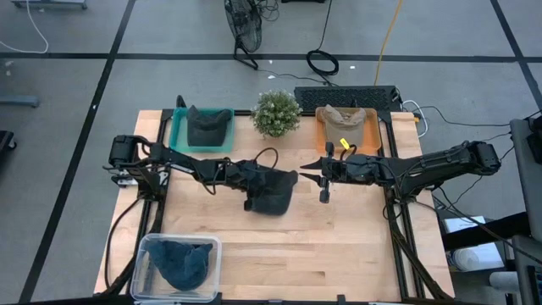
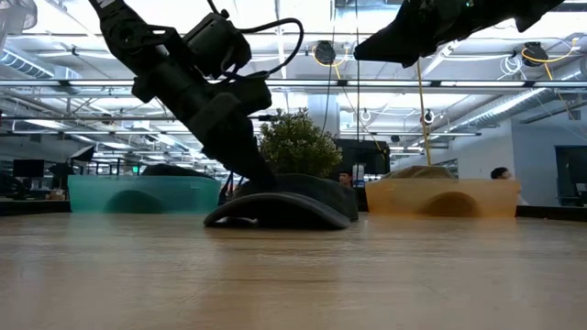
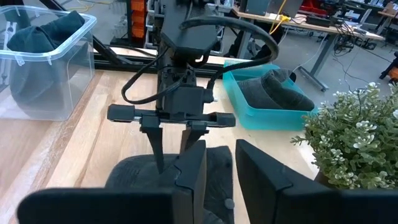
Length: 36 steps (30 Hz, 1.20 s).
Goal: Pick & Place hat
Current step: Put the black cap into the green bin
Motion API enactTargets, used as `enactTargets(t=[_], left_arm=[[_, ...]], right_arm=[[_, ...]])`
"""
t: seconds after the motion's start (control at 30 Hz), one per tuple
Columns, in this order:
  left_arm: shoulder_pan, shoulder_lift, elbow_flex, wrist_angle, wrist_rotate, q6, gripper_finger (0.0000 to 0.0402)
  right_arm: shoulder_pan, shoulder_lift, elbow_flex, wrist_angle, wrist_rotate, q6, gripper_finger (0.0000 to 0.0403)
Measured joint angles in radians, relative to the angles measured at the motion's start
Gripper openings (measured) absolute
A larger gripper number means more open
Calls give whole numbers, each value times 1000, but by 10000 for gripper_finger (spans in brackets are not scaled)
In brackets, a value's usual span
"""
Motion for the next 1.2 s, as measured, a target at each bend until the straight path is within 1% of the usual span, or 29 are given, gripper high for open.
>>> enactTargets(t=[0.37,0.53,0.7,0.77,0.9,1.0,1.2], left_arm=[[0,0,0,3,0,31,83],[0,0,0,6,-2,69,48],[0,0,0,7,-27,86,9],[0,0,0,12,-29,95,8],[0,0,-1,24,-29,102,28],[0,0,-1,26,-29,105,32],[0,0,-1,29,-29,108,7]], right_arm=[[0,0,0,0,0,0,75],[0,0,0,0,0,0,75],[0,0,0,1,0,0,75],[0,0,0,4,2,0,75],[-2,0,0,11,2,-1,75],[-2,0,0,15,4,-1,75],[-2,0,0,15,4,4,75]])
